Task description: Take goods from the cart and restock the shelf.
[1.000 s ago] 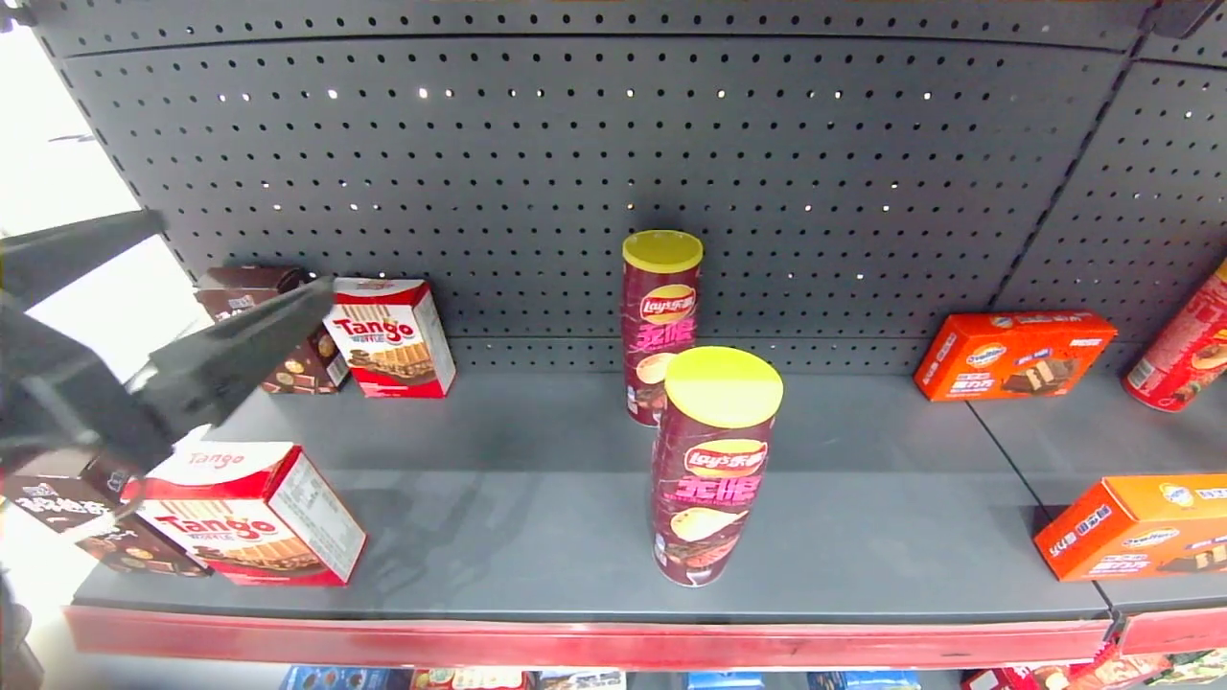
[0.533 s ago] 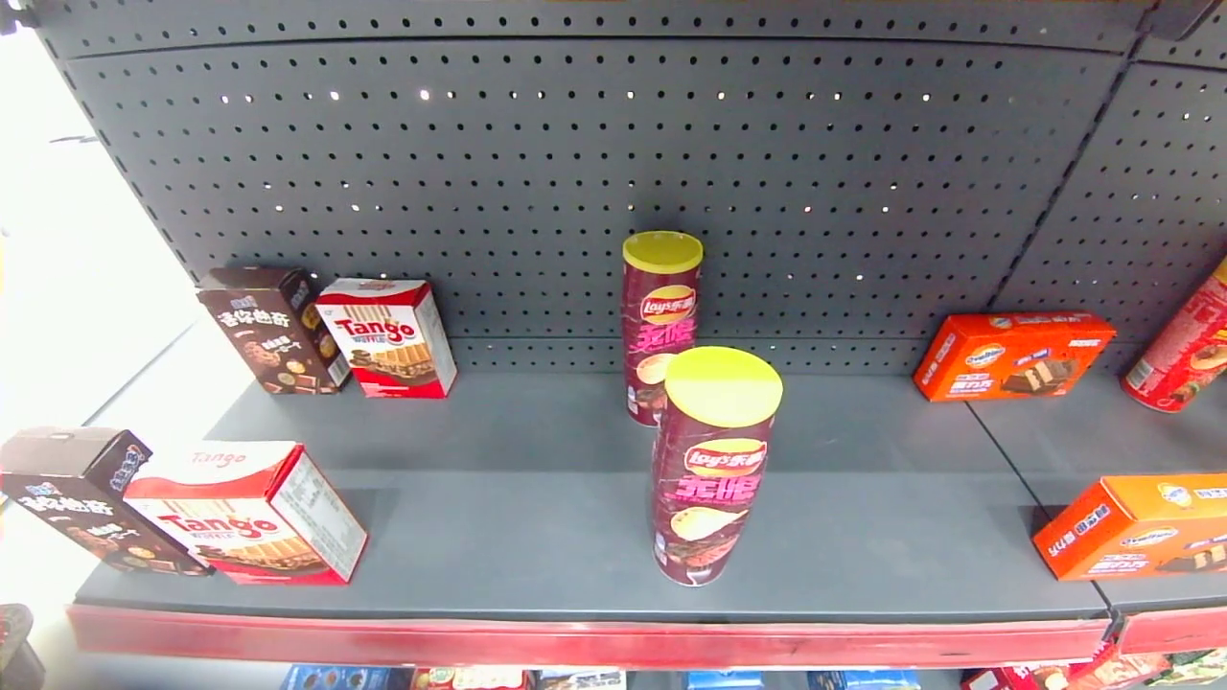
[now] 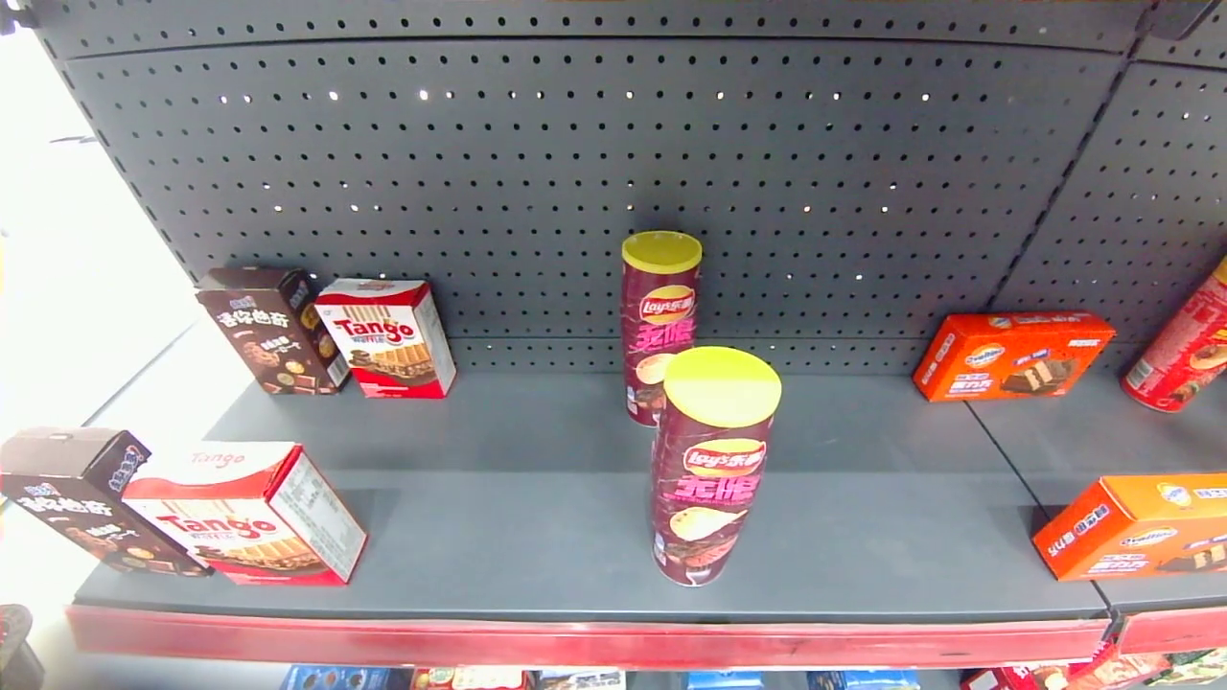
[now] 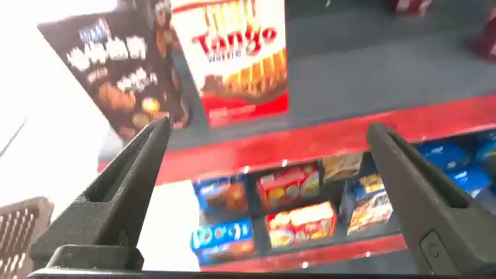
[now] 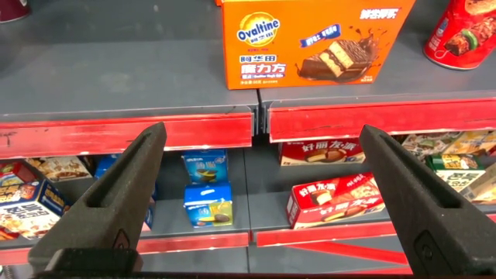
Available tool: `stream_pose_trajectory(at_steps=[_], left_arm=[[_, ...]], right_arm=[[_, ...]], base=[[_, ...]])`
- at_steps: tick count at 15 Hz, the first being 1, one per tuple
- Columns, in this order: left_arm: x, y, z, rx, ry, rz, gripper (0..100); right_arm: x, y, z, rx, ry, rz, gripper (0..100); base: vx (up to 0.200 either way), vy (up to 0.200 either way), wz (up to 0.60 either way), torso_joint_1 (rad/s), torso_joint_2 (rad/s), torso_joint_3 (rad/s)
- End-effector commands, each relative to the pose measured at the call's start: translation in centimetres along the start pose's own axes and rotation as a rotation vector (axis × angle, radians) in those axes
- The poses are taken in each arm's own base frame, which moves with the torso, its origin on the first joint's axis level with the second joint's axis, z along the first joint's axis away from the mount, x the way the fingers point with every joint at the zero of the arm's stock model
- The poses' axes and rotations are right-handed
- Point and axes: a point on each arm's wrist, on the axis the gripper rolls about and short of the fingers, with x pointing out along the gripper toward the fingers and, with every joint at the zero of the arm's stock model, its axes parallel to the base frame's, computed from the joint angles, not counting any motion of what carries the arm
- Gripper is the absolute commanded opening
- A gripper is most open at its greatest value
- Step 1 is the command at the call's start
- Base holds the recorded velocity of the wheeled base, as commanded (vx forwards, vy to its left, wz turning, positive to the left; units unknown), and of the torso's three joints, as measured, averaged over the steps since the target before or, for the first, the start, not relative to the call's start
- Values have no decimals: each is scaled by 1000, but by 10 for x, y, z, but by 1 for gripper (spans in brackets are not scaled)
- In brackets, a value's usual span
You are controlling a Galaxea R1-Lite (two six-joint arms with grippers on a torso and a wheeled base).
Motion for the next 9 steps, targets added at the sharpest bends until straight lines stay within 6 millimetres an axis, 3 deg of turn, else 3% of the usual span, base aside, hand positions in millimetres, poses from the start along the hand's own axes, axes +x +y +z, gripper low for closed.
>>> stream_pose_trajectory(at_steps=[1, 6, 7, 8, 9], left_arm=[[-6, -2, -13, -2, 42, -22, 100], [-6, -2, -14, -9, 47, -10, 100], [-6, -1, -14, -13, 52, 29, 100], [-6, 3, -14, -51, 64, 177, 100], [-6, 2, -14, -60, 61, 164, 100]], right_arm=[[0, 0, 0, 0, 1, 0, 100], [0, 0, 0, 0, 1, 0, 100], [0, 0, 0, 0, 1, 0, 100], [0, 0, 0, 0, 1, 0, 100], [0, 0, 0, 0, 1, 0, 100]], base=[[0, 0, 0, 0, 0, 0], [0, 0, 0, 0, 0, 0], [0, 0, 0, 0, 0, 0], [0, 0, 0, 0, 0, 0], [0, 0, 0, 0, 0, 0]])
